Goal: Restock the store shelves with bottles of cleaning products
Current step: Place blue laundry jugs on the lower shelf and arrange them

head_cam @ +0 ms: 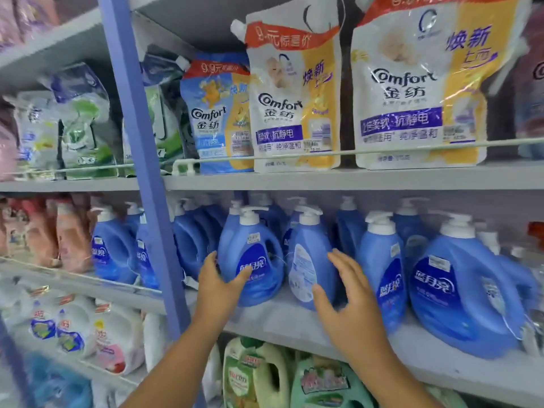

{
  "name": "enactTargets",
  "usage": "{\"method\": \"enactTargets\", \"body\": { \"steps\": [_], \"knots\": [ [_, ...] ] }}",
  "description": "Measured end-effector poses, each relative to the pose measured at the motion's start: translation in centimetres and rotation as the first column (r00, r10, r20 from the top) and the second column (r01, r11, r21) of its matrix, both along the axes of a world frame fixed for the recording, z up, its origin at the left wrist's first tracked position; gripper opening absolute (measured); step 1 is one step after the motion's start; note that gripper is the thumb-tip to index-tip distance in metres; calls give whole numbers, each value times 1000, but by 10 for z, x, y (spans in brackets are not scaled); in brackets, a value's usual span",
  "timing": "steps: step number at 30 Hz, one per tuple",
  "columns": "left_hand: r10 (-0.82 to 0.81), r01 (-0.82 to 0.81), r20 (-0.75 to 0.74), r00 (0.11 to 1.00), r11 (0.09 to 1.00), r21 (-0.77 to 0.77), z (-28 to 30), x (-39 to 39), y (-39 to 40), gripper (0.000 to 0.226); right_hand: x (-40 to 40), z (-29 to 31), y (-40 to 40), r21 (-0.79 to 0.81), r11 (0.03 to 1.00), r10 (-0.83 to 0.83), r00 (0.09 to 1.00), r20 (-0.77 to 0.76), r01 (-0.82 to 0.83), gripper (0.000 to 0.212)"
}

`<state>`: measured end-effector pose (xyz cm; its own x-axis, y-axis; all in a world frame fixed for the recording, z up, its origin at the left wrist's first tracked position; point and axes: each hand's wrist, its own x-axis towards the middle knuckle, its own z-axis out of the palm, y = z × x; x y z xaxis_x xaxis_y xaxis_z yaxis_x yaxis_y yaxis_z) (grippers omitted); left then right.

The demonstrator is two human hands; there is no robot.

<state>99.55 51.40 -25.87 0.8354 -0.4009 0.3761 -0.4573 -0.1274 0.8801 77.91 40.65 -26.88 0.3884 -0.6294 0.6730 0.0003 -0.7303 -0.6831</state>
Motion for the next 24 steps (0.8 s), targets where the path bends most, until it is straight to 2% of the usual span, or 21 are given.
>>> {"method": "enactTargets", "body": {
  "steps": [2,5,8,10,13,17,20,22,23,24],
  "knots": [
    [-105,106,-51,993,994,32,-5,23,-5,100,37,2,-1,104,992,-65,994,-93,75,76],
    [-225,225,-66,972,974,-4,-8,39,-15,80,75,1,-19,218,958,-161,978,-130,187,91],
    [-322,308,-128,938,944,-117,-18,50,-21,67,93,-10,-38,327,913,-241,969,-53,245,87],
    [-381,352,-187,905,920,-170,-27,62,-21,64,97,-19,-42,328,904,-285,958,-18,275,80],
    [-442,384,-265,857,891,-243,-35,74,-17,66,98,-29,-46,256,882,-414,910,20,396,74],
    [-477,419,-243,845,872,-255,-43,82,-17,71,101,-31,-46,98,838,-540,841,7,537,78],
    [-525,457,-260,810,844,-280,-44,85,-19,73,104,-30,-34,-203,879,-423,902,85,431,74],
    [-540,459,-276,795,834,-307,-44,85,-19,72,104,-32,-28,-375,874,-319,947,35,308,62],
    [-545,457,-282,789,829,-322,-44,85,-19,71,104,-33,-28,-368,899,-254,967,2,237,57],
    [-556,460,-291,779,821,-338,-44,84,-18,69,105,-31,-28,-278,946,-175,984,-12,165,53]
  ]
}}
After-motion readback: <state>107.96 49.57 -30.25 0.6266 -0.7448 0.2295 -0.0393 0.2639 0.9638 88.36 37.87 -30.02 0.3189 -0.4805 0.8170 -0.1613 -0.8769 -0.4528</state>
